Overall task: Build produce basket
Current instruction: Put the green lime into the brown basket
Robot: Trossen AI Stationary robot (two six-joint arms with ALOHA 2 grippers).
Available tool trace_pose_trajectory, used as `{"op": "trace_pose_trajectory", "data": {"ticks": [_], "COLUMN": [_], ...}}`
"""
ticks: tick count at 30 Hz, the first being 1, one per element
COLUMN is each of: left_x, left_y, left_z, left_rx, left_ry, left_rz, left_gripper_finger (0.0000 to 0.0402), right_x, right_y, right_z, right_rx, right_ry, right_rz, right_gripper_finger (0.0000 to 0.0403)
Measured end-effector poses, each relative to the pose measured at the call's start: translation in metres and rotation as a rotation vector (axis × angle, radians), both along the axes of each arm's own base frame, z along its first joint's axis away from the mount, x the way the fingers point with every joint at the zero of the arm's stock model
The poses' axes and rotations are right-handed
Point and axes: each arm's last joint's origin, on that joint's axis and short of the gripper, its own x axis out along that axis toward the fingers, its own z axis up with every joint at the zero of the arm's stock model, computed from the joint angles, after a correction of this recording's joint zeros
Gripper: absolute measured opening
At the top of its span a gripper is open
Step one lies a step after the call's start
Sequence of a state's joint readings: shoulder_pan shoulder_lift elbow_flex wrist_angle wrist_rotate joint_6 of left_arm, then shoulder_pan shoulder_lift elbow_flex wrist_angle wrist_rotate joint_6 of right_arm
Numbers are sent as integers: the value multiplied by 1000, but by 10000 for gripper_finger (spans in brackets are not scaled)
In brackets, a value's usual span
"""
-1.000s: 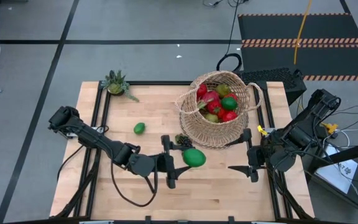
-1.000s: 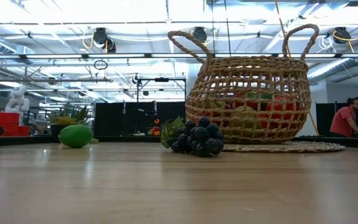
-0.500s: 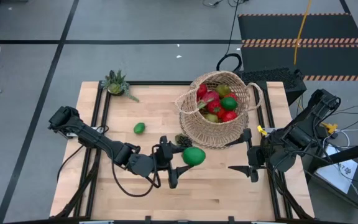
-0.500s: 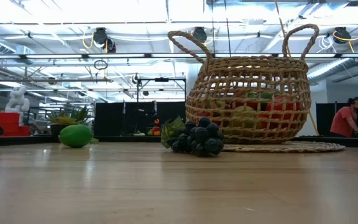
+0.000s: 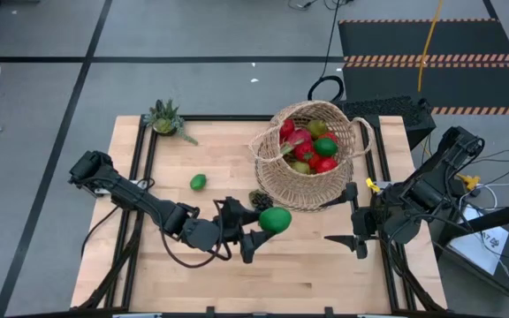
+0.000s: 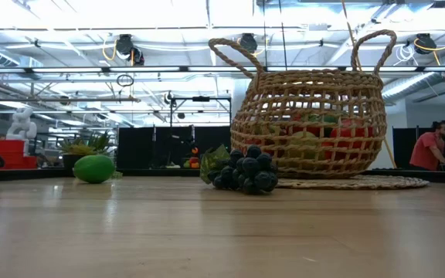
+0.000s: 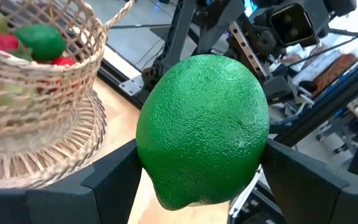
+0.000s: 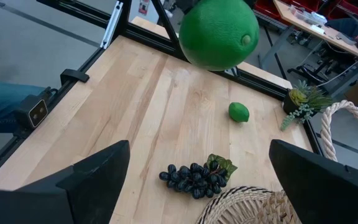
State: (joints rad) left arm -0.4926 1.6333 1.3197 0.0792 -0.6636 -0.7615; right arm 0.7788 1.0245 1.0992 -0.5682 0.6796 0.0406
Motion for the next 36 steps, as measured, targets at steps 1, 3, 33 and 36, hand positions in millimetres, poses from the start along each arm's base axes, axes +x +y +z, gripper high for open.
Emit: {"op": "trace_pose_trajectory", "data": {"ticks": [1, 3, 33, 36], "left_x": [0, 0, 0, 0], "left_y": [0, 0, 1, 1], "left_z": [0, 0, 0, 0], "left_rx": [-12, -30, 501, 677], "left_ry": [-2, -6, 94, 127], "left_rz": [2, 6, -93, -126], "left_gripper_finger": [310, 310, 310, 310], "right_x": [0, 0, 0, 0], "right_y": [0, 0, 0, 0], "right_z": [0, 0, 0, 0], "right_rx": [0, 0, 0, 0], "right_ry": [0, 0, 0, 0], "right_rz": [0, 0, 0, 0], "right_gripper_finger": [380, 380, 380, 380]}}
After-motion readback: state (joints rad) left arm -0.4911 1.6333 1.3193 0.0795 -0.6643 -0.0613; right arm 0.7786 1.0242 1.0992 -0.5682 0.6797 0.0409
